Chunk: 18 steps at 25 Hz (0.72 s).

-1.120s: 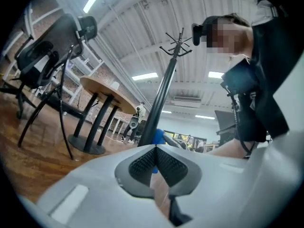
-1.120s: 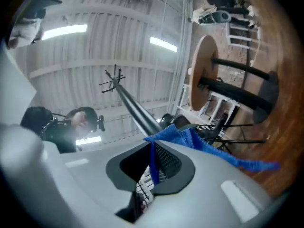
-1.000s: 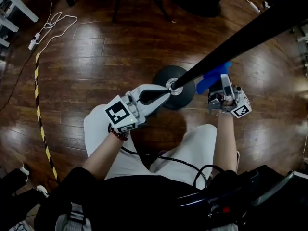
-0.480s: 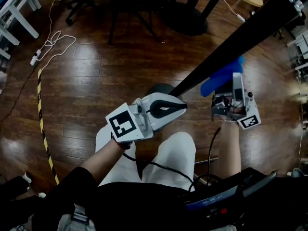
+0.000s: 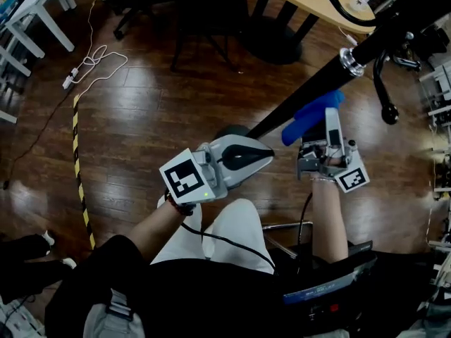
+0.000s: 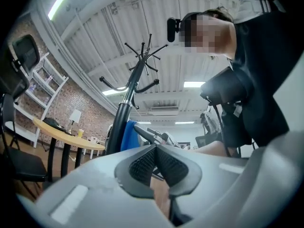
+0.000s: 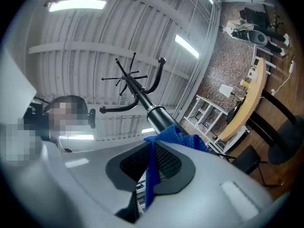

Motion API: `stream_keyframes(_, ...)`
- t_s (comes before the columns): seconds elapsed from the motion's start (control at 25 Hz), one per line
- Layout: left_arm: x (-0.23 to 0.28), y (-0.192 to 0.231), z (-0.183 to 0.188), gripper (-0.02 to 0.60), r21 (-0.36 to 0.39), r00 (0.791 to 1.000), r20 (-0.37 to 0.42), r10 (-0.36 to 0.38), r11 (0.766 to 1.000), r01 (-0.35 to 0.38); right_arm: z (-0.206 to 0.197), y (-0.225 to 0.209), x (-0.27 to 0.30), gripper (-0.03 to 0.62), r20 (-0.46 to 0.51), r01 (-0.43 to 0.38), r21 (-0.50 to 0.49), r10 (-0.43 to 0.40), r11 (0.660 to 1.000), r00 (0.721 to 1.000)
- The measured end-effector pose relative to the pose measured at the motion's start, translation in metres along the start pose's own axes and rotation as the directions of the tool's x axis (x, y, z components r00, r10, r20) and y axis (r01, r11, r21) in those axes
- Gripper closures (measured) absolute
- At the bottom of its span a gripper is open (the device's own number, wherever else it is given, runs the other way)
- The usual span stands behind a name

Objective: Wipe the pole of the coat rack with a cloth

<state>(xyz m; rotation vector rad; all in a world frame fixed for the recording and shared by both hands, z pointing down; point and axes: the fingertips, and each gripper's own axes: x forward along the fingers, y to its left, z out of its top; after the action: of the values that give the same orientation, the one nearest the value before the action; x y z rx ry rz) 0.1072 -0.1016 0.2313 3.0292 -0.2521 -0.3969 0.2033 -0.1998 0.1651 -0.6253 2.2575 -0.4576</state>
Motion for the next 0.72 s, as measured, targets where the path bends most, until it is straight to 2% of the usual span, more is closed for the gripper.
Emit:
stream_keyframes(0.12,0.010,-0.019,0.054,0.588,-0.072,0.999,0.026,-0.023,0.997,0.025,0.014,0.042,0.016,0.576,-0.042,0.021,-0.032,-0.022,0.999,0.999)
stream_keyframes(0.2,0.006,-0.031,0.087,0.588,-0.120,0.999,0.033,-0.026,0.992,0.030,0.016,0.073,0.014,0.576,-0.077,0.084,-0.075,-0.090,0.994,0.993)
stream_keyframes(0.24,0.003,-0.034,0.102,0.588,-0.167,0.999,0.046,-0.007,0.986,0.015,0.017,0.088,0.009,0.576,-0.095,0.126,-0.098,-0.135,0.987,0.986)
stream_keyframes(0.36,-0.002,-0.037,0.145,0.588,-0.322,0.992,0.109,0.067,0.946,-0.029,0.035,0.130,-0.010,0.576,-0.108,0.225,-0.162,-0.243,0.961,0.964)
stream_keyframes(0.48,0.004,-0.054,0.186,0.588,-0.404,0.987,0.129,0.096,0.914,-0.037,0.062,0.175,-0.025,0.576,-0.102,0.310,-0.224,-0.338,0.924,0.935)
stream_keyframes(0.56,0.010,-0.072,0.215,0.588,-0.437,0.984,0.147,0.105,0.899,-0.030,0.076,0.205,-0.032,0.576,-0.111,0.369,-0.267,-0.409,0.890,0.906)
stream_keyframes(0.6,0.013,-0.081,0.230,0.588,-0.439,0.983,0.152,0.106,0.898,-0.029,0.080,0.220,-0.033,0.576,-0.122,0.395,-0.298,-0.445,0.869,0.887)
stream_keyframes(0.68,0.019,-0.098,0.256,0.588,-0.405,0.986,0.134,0.103,0.914,-0.040,0.087,0.249,-0.029,0.576,-0.141,0.424,-0.373,-0.502,0.826,0.853)
stream_keyframes(0.72,0.023,-0.106,0.268,0.588,-0.375,0.988,0.113,0.102,0.926,-0.053,0.091,0.264,-0.023,0.576,-0.147,0.422,-0.405,-0.513,0.811,0.846)
